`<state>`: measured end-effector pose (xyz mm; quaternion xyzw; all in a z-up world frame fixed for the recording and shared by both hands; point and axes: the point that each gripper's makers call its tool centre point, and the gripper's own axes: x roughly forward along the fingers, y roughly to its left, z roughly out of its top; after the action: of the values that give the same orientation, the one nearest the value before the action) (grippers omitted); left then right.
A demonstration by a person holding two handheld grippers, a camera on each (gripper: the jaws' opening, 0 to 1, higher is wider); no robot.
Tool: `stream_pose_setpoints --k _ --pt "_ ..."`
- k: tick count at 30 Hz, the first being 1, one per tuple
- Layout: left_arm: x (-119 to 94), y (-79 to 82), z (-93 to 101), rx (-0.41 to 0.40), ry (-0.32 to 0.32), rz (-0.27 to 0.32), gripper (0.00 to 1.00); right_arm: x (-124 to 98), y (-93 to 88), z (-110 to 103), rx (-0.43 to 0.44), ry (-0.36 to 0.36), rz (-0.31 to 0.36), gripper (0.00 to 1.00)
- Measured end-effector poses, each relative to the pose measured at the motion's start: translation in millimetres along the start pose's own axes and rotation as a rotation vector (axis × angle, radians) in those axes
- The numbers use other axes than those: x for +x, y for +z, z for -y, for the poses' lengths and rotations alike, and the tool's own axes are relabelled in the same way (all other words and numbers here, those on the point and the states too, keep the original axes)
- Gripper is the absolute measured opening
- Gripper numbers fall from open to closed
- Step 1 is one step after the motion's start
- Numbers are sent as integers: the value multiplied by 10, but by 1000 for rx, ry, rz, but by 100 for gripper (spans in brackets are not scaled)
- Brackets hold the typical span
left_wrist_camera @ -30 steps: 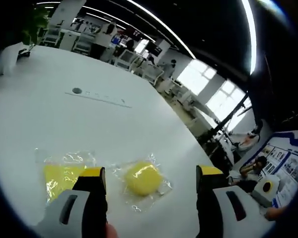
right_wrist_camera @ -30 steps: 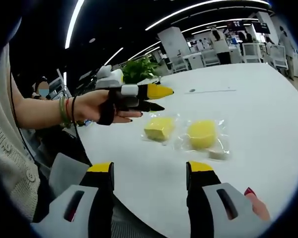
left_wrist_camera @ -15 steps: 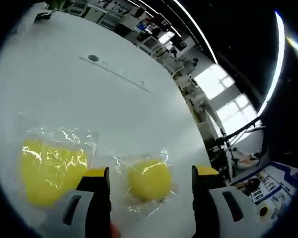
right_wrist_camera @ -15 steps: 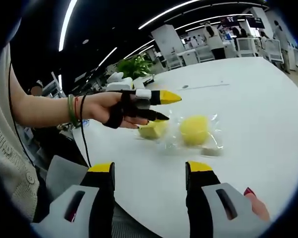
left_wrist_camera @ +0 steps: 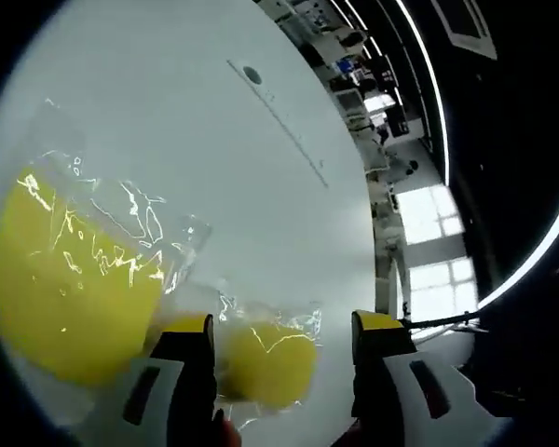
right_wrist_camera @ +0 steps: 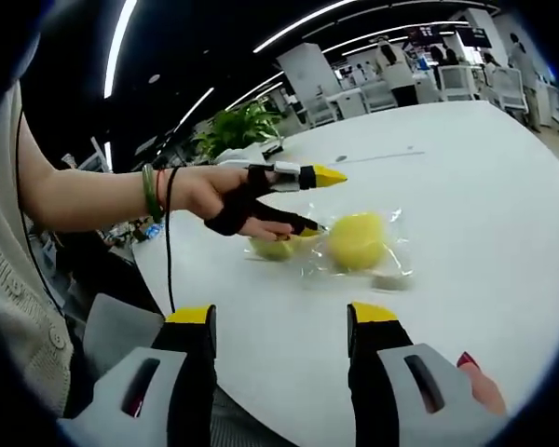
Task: Compare the silicone blocks by pressing each to a similar depth, holding the contact briefly, and releasing to observe deformation and rebound differences across the visible hardness samples.
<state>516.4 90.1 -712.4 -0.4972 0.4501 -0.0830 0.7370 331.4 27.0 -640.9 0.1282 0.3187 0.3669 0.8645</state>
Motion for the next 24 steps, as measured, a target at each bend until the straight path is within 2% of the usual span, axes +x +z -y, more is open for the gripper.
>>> stream_pose_setpoints --k 8,12,17,19,24 --pt "85 -34 -111 -23 45 -15 36 11 -19 15 11 0 -1 51" --pt "107 -10 -187 -103 44 5 26 6 -40 34 15 -2 -5 50" --pt "138 -17 -250 -94 49 4 15 8 -43 55 17 -5 -7 49" --pt "149 0 -233 -143 33 22 13 10 -36 58 21 -5 -5 48" --pt "161 12 -253 -137 25 32 9 19 -44 67 24 -6 -8 48"
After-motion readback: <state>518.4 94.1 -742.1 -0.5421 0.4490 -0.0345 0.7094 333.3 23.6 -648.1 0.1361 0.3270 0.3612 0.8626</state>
